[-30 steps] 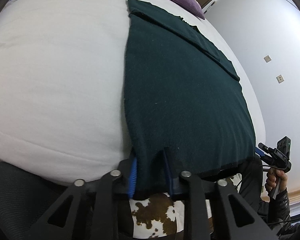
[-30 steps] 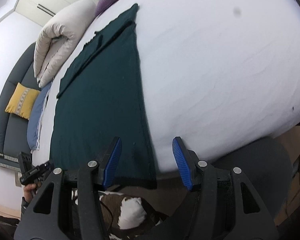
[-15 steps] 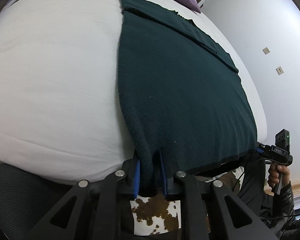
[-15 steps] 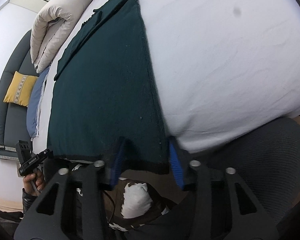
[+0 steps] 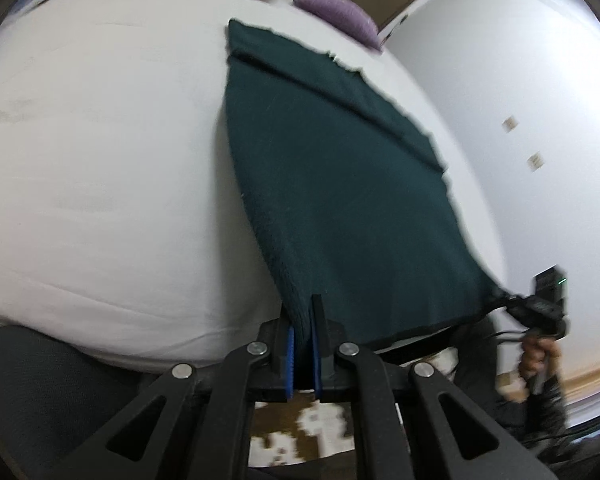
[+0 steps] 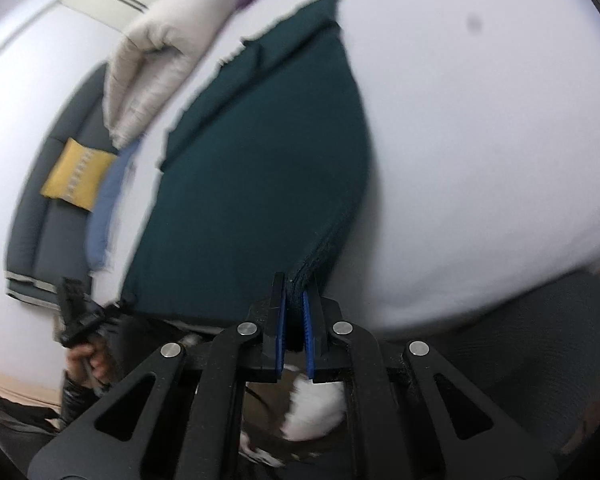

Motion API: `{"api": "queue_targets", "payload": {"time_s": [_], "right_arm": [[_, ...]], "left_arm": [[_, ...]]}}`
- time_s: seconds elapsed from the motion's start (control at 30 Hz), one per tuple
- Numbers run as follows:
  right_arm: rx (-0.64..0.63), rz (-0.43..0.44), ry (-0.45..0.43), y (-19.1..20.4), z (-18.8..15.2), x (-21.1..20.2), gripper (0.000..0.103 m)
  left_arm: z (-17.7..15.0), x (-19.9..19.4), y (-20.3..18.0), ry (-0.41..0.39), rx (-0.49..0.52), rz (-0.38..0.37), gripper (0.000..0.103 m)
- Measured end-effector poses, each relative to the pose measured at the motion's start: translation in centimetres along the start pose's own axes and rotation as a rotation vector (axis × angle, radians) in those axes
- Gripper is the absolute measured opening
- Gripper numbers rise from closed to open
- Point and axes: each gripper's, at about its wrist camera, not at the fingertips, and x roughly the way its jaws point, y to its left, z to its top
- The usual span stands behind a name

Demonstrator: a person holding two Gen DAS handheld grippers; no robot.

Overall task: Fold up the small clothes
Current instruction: 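Grasp the hem with both grippers and lift it toward the collar, then carry the held hem with both grippers over onto the collar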

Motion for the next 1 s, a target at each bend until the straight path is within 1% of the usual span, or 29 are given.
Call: {"api": "queue_targets", "payload": {"time_s": [0.07,0.13,0.17,0.27,0.37,0.47,0.53,0.67,0.83,1.0], "right_arm": [[0.021,0.062,-0.038,0.4,1.1,-0.5,0.006],[0.033,0.100,-0.062,0.7,1.9,-0.7,0.006],[0.040,0.131,-0.080,1.0,2.5,-0.9,0.006],[0.056,0.190,-0.116,1.7,3.9,-1.0,0.006],[0.067,0.209,-0.143,2.1,5.4,-1.1,0.006],[0.077,0.227,-0.164,2.4,7.1,-1.0,0.006],[0.072,0.228,-0.174,2.7,8.1,-1.1,0.006],[0.065,0.225,-0.192,3.3,10.9,-0.4,0.006],[0.040,0.203,-0.221,4.3,15.3,1.1,0.006],[0.038,0.188,-0.268,4.8,19.9,2.7,0.006]], "left_arm": [[0.5,-0.8,0.2,-0.032,-0.050,-0.069,0.007],[0.9,-1.3,0.4,-0.062,-0.091,-0.132,0.007],[1.1,-1.5,0.6,-0.077,-0.110,-0.160,0.007],[1.9,-2.0,0.7,-0.114,-0.157,-0.229,0.007],[2.6,-2.1,0.5,-0.143,-0.196,-0.285,0.007],[3.9,-2.4,0.4,-0.174,-0.221,-0.320,0.007],[4.8,-2.6,0.4,-0.193,-0.231,-0.334,0.007],[7.3,-2.5,0.5,-0.225,-0.253,-0.364,0.007],[10.8,-1.9,0.4,-0.254,-0.267,-0.391,0.007],[14.3,-1.0,0.9,-0.277,-0.280,-0.399,0.007]]}}
